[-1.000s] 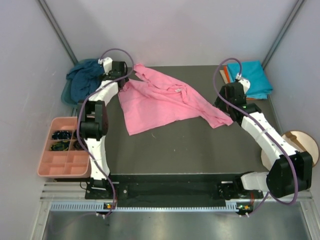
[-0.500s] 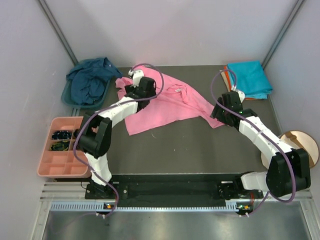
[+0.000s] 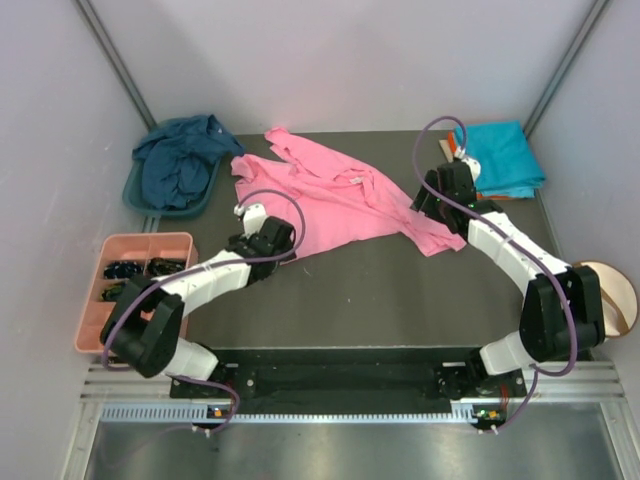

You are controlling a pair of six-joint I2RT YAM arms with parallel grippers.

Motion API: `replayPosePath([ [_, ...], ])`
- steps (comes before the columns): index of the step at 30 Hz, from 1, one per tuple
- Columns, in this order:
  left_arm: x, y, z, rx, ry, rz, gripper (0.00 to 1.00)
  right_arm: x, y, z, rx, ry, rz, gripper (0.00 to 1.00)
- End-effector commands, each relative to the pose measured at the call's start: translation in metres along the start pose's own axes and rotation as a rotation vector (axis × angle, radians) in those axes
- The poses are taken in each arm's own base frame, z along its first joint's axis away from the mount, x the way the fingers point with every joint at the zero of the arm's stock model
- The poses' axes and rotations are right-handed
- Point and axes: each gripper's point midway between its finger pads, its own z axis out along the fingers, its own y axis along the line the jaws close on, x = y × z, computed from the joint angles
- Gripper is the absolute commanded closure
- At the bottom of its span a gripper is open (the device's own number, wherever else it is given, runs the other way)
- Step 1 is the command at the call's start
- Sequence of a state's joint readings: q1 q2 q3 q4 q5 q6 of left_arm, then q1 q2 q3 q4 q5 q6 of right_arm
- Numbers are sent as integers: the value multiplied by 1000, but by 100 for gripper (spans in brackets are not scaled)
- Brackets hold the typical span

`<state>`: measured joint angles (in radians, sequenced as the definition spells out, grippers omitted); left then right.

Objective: Fold and stack the t-shirts
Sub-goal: Flatten out the tshirt

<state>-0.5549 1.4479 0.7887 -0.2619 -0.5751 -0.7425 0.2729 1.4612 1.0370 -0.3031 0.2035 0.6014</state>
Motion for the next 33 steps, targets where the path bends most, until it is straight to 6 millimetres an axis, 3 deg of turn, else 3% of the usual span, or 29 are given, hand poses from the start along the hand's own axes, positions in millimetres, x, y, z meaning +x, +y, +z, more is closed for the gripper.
replayPosePath([
  [1, 23, 19, -14, -9, 31, -74, 1, -34, 30, -4, -95, -89, 5, 32],
  [7, 24, 40, -15, -80, -20, -98, 1, -24, 27, -1, -95, -68, -2, 32],
  [13, 17, 33, -3, -97, -61, -114, 1, -18, 22, -2, -88, -55, -8, 31],
  [21, 34, 26, 13, -101, -14, -124, 8, -15, 16, -7, -72, -56, -13, 31],
  [24, 38, 25, 18, -107, -8, -127, 19, -13, 14, -7, -65, -54, -14, 31],
  [27, 38, 24, 21, -118, -6, -123, 36, -11, 12, -7, -62, -50, -17, 31],
  [29, 38, 24, 23, -131, -12, -117, 56, -11, 11, -7, -61, -50, -16, 31],
  [30, 38, 25, 24, -138, -14, -114, 62, -10, 12, -6, -62, -49, -17, 31],
  [33, 37, 27, 26, -150, -20, -110, 72, -10, 11, -7, -59, -48, -16, 31],
])
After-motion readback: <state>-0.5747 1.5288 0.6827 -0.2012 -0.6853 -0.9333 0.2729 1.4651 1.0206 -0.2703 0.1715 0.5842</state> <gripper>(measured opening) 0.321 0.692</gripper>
